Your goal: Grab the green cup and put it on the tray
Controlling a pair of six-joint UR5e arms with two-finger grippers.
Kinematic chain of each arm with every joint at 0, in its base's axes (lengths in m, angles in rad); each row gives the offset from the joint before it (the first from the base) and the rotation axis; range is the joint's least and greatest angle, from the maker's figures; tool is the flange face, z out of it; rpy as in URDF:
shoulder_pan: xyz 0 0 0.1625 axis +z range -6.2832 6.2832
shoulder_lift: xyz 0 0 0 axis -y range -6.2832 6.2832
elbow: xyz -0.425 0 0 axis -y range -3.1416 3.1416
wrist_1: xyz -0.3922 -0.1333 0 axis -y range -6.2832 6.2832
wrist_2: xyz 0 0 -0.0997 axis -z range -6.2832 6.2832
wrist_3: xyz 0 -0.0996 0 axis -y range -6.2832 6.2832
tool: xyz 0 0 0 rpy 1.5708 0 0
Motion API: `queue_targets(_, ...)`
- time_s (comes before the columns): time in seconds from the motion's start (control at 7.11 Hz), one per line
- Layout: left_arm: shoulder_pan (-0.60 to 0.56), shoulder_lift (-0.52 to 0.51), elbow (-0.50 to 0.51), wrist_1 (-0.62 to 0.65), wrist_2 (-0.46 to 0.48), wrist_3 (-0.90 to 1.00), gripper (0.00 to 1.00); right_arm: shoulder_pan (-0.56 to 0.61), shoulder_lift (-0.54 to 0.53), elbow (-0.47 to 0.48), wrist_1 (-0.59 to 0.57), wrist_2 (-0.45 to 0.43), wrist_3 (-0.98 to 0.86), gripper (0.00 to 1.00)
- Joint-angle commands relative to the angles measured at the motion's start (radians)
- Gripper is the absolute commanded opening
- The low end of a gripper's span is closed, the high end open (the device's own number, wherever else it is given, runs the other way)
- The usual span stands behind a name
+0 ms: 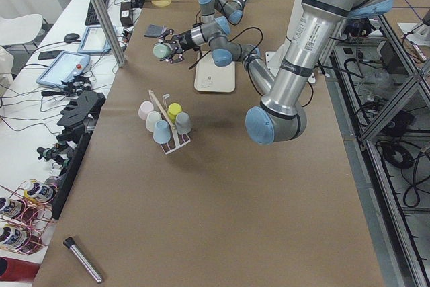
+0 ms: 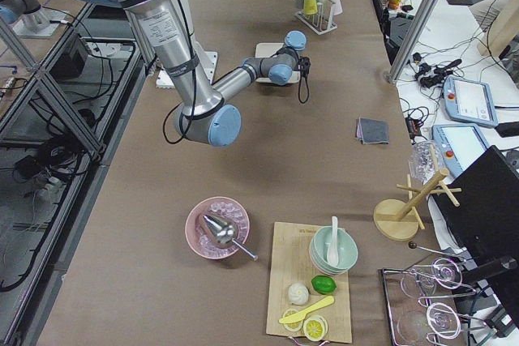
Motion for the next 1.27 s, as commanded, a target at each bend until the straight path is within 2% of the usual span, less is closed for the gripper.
queue_targets(0.0,0.051,0.0,0.103,-0.242,-0.217,-0.484,0.0,0.002,-0.013,-0.001,-0.001,-0.001,0.0,0.87)
queue_targets(0.14,0.065,-0.011,0.177,-0.418,-0.306,-0.602,0.0,0.022,-0.02,0.001,-0.001,0.004,0.002,1.0)
queue_targets(0.28,0.069,-0.02,0.238,-0.608,-0.424,-0.735,0.0,0.054,-0.021,0.002,-0.001,0.011,-0.007,1.0)
queue_targets(0.7,0.11,-0.029,0.309,-0.914,-0.667,-1.05,0.0,0.179,-0.104,0.033,-0.005,0.09,-0.113,1.0)
queue_targets(0.84,0.126,-0.032,0.39,-1.068,-0.719,-1.136,0.0,0.212,-0.153,0.046,-0.007,0.109,-0.153,1.0)
queue_targets(0.98,0.155,-0.045,0.468,-1.205,-0.725,-1.166,0.0,0.241,-0.197,0.066,-0.01,0.113,-0.291,1.0)
queue_targets(1.12,0.181,-0.058,0.516,-1.258,-0.726,-1.169,0.0,0.27,-0.283,0.111,-0.017,0.114,-0.419,1.0)
